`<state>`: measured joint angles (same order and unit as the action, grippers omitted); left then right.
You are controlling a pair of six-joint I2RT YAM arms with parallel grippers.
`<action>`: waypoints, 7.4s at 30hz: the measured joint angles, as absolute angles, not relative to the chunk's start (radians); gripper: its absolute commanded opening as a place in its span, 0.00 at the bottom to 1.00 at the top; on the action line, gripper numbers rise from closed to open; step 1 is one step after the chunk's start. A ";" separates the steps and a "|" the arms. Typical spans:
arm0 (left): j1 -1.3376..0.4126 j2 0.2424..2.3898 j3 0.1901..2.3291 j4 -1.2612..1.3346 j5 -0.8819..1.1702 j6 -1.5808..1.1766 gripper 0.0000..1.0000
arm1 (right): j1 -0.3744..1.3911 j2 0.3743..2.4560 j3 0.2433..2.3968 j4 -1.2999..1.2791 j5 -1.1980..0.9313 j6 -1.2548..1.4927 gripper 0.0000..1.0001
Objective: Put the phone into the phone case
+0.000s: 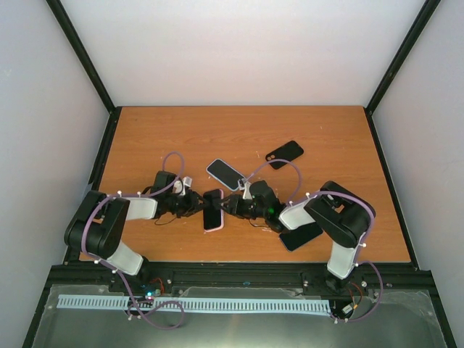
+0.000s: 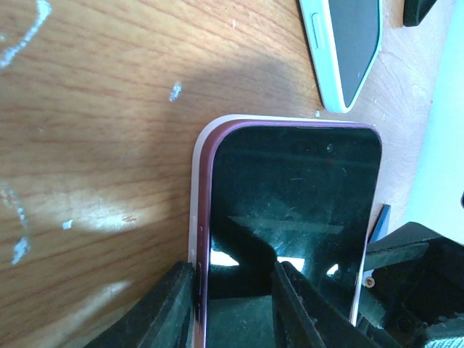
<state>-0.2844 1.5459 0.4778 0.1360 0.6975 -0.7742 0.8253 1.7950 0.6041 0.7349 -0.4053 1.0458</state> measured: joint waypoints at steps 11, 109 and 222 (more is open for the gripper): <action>-0.282 1.535 0.466 0.144 0.700 -0.785 0.32 | 0.825 1.808 0.607 0.754 -0.423 1.060 0.40; -0.255 0.977 0.455 0.703 1.071 -1.209 0.00 | 0.729 1.325 0.546 0.969 -0.754 1.287 0.17; -0.271 1.114 0.598 0.353 1.218 -0.790 0.00 | 0.727 1.214 0.566 0.624 -0.691 1.026 0.36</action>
<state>-0.2714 1.1137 0.5980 0.3531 1.2182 -0.7902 0.7273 1.2137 0.5655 0.6239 -0.6907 1.0256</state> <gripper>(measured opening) 0.087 0.339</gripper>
